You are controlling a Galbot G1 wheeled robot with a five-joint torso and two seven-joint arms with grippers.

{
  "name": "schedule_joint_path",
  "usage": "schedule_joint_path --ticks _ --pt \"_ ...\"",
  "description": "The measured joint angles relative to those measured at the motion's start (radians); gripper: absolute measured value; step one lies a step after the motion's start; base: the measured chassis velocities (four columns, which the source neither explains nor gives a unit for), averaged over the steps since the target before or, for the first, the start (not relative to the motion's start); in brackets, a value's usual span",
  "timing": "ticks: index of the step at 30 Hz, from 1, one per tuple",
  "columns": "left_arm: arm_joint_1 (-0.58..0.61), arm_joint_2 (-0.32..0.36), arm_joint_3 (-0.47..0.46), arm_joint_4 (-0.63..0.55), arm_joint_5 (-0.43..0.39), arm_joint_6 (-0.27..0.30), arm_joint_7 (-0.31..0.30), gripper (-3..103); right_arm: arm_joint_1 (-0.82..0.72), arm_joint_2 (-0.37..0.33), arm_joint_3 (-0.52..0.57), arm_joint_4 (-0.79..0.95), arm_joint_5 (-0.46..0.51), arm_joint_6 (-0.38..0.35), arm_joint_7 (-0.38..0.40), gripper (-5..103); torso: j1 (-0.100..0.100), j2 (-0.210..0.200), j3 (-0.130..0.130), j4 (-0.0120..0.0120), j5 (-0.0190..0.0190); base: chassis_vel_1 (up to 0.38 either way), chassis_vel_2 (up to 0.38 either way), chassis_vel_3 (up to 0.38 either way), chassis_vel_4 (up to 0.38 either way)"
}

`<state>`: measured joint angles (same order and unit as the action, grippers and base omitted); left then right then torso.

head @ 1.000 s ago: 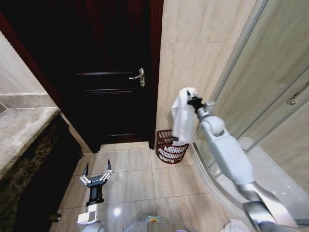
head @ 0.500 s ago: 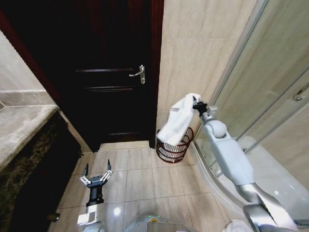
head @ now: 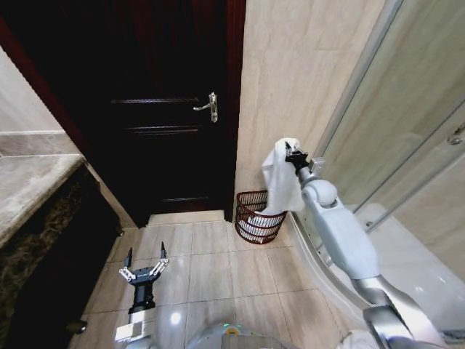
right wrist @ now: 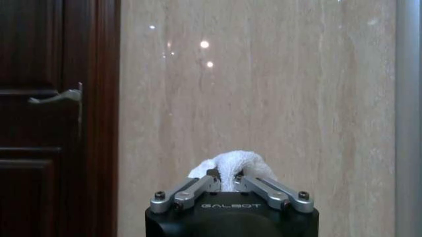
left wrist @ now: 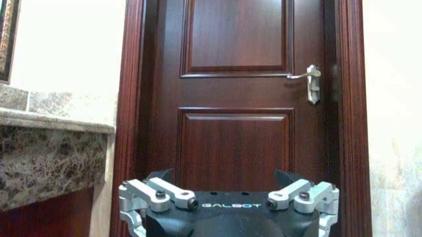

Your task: Discard the used towel into the hamper.

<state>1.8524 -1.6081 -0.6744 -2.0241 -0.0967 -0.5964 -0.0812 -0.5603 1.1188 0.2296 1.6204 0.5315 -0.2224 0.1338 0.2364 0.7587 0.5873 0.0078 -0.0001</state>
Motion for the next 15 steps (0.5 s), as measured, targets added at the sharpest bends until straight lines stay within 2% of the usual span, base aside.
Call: schedule_joint_path --ticks 6,15 --pt "0.009 0.000 0.007 -0.014 0.002 0.030 0.017 100 -0.115 -0.011 0.088 0.098 -0.003 -0.022 -0.010 5 -0.001 -0.001 0.000 -0.0007 0.0002 0.000 0.000 0.000 0.000" --pt "-0.012 0.000 0.010 -0.031 0.027 0.089 0.029 100 -0.261 -0.004 0.149 0.184 -0.017 -0.022 0.000 5 0.001 0.004 0.003 -0.0007 0.0002 0.000 0.000 0.000 0.000"
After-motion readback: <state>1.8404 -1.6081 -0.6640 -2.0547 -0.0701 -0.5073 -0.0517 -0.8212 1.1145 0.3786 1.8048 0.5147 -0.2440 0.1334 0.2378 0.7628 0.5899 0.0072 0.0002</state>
